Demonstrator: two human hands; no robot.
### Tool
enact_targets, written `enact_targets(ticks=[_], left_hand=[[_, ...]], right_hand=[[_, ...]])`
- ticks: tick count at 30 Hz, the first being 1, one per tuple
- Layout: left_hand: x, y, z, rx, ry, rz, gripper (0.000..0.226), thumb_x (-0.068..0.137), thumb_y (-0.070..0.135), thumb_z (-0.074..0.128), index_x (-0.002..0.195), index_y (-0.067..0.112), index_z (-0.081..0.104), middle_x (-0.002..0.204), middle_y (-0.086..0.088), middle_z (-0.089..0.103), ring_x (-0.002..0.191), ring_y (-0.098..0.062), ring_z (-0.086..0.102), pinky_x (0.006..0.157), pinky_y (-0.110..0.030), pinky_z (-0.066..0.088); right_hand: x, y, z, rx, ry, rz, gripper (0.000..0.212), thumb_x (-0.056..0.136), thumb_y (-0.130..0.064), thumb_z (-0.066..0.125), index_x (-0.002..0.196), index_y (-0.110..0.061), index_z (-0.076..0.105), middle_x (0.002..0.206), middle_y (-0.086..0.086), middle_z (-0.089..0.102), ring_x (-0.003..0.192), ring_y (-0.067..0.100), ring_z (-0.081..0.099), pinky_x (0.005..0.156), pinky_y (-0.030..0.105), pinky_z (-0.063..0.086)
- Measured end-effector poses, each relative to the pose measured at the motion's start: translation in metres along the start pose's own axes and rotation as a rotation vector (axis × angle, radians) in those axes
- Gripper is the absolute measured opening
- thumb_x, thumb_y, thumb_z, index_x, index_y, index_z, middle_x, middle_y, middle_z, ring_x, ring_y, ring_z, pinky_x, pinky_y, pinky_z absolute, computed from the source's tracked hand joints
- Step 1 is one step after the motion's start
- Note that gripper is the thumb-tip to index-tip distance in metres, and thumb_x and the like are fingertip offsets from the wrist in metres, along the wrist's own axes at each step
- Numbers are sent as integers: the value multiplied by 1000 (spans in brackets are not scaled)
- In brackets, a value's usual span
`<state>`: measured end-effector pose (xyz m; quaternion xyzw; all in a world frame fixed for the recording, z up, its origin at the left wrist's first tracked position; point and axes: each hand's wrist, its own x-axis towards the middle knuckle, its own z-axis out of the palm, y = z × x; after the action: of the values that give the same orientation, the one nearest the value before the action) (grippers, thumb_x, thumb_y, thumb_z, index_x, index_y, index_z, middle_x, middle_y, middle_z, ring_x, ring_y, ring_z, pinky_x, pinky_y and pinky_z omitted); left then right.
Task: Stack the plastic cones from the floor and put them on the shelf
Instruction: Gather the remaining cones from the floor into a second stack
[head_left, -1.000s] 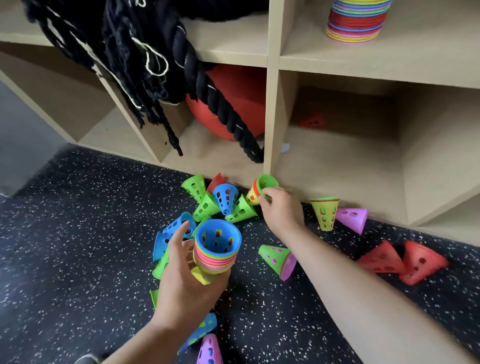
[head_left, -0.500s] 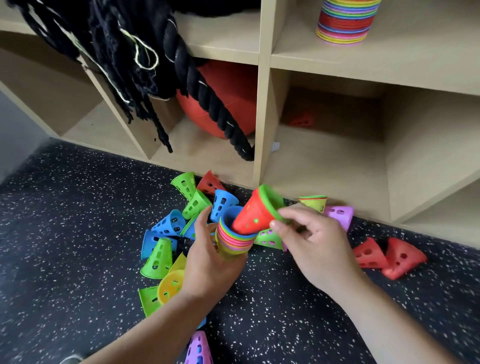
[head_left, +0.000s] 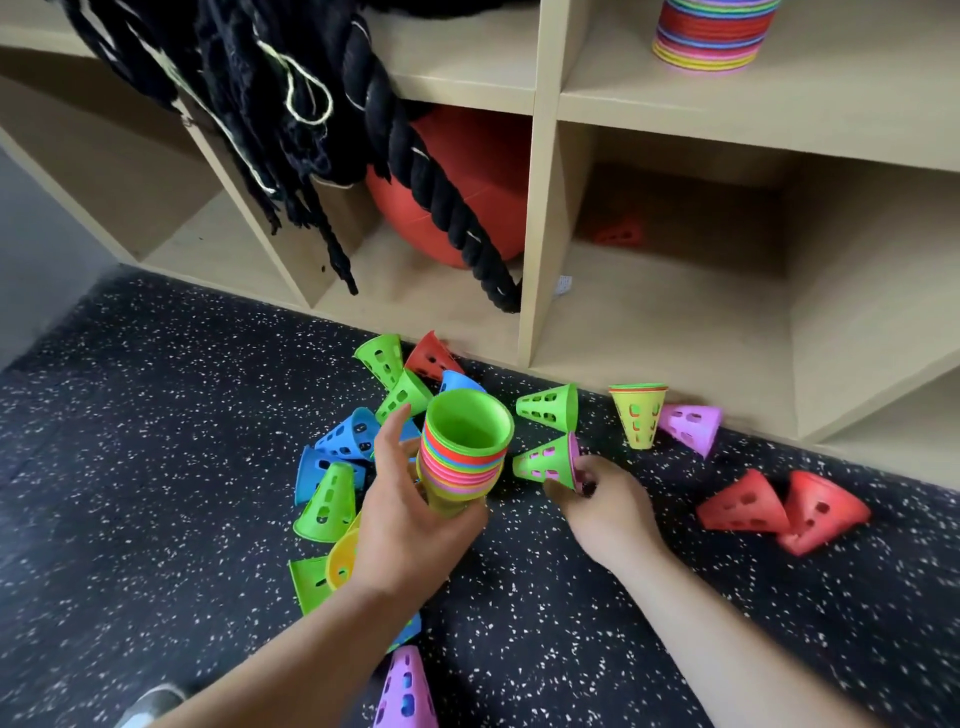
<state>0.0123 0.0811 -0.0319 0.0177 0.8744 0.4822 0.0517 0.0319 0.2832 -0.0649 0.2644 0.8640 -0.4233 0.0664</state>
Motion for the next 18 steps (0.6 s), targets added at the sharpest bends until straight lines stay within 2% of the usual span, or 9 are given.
enact_targets(ticks=[3,5,7,10,13,16,18], left_hand=[[-5,-3,-1,-11,21,-19,105,67,22,86,147,42,22,119,24,60,100,0,67,90,-28,51],[-7,-5,-2,-1,21,-28,104,67,19,86,147,41,23,117,23,61,97,2,66,89,-30,52],[-8,-7,-4,11,19,-36,104,67,17,86,147,40,23,115,26,60,96,5,65,89,-31,52],[-8,-10,-6,17,10,-49,105,68,19,85,148,41,21,117,26,61,97,1,67,91,-34,54],[-9,-10,-4,50,3,-42,105,69,24,84,148,41,19,115,26,60,98,-2,67,87,-32,52],[-12,-7,1,47,-8,-13,105,68,24,83,148,43,18,117,22,62,98,-5,68,85,-31,51],[-14,-4,6,31,-8,0,105,68,25,84,148,42,19,117,18,65,96,-5,70,85,-31,53]], right_hand=[[9,6,15,24,82,-20,14,91,-26,66,77,-25,67,78,-8,68,79,20,66,60,25,37],[9,3,10,107,167,-34,9,92,-21,66,86,-23,73,84,-8,71,79,16,65,64,24,39],[1,-5,-3,173,256,-95,11,93,-21,66,99,-20,74,91,-10,72,78,8,63,64,16,40],[-19,-19,-27,245,379,-292,13,92,-20,65,102,-18,74,92,-9,72,70,4,60,63,11,42],[-39,-37,-49,199,463,-614,15,94,-18,63,103,-11,73,94,-6,68,66,6,57,61,14,44],[-51,-45,-48,44,396,-904,24,95,-25,61,106,-7,74,98,0,67,77,4,54,70,16,47],[-53,-41,-40,102,265,-919,31,97,-31,59,113,-9,72,106,1,65,79,5,58,66,19,51]])
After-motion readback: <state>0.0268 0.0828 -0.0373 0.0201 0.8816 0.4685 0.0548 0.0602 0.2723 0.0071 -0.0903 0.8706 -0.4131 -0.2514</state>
